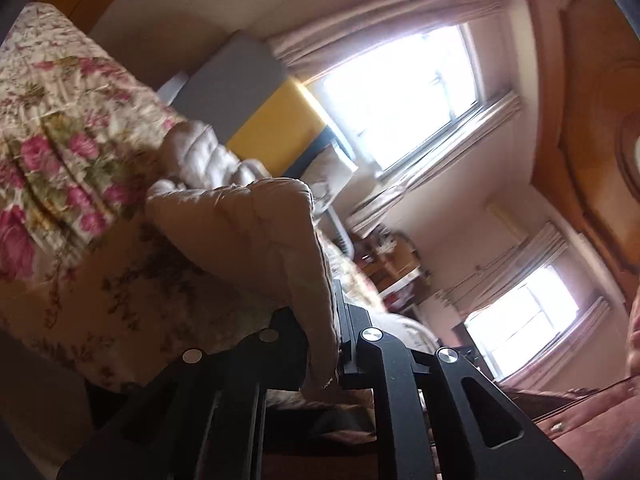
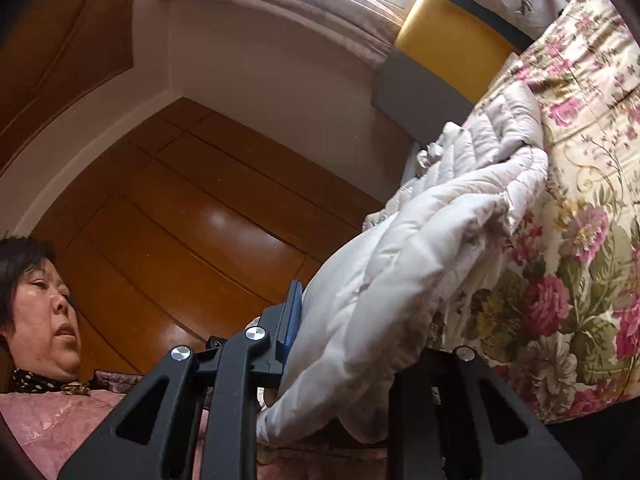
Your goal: Fold large clothes
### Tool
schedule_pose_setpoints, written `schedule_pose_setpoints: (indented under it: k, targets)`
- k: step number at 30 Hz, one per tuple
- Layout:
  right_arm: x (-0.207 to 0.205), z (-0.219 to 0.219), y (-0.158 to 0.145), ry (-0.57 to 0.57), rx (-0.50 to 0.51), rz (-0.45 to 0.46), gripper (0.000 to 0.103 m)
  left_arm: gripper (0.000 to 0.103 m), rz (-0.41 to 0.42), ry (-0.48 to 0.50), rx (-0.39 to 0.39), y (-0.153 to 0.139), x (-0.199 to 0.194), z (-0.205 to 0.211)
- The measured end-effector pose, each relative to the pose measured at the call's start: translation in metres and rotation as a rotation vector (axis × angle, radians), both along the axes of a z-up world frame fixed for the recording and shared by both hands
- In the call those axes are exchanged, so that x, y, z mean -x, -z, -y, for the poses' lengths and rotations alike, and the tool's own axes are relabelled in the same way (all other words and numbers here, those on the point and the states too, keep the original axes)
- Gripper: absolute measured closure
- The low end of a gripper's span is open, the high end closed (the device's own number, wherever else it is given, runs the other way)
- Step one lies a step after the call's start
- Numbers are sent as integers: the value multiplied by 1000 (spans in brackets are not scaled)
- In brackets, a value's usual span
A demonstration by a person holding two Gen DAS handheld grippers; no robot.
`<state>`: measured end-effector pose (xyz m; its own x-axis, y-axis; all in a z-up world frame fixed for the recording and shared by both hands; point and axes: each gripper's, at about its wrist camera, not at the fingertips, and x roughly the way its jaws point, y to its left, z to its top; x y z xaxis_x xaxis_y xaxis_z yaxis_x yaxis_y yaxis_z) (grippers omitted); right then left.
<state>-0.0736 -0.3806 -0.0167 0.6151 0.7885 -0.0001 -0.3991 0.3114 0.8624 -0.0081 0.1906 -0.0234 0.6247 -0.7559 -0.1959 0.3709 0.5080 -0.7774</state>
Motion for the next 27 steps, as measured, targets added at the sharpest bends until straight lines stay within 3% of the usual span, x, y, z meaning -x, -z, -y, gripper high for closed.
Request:
schedule_pose_setpoints:
  k: [5,9,16,22,27]
  targets:
    - [15,4,-18,-29,-57,89,82,94,60,12,85,-32,18,-8]
    - [35,4,-28,-69,-90,131,82,94,39,32,167,-38,32,-16]
    - [62,7,-37,-71,-144,162,82,94,31,80,157,-52,38,-9]
    - [23,25,-31,23,-229,45,82,94,-34,47,145,-44,-23,-5]
    - [-40,43,-12,115,-252,-110,82,94,-97,18,47,-34,-95,12]
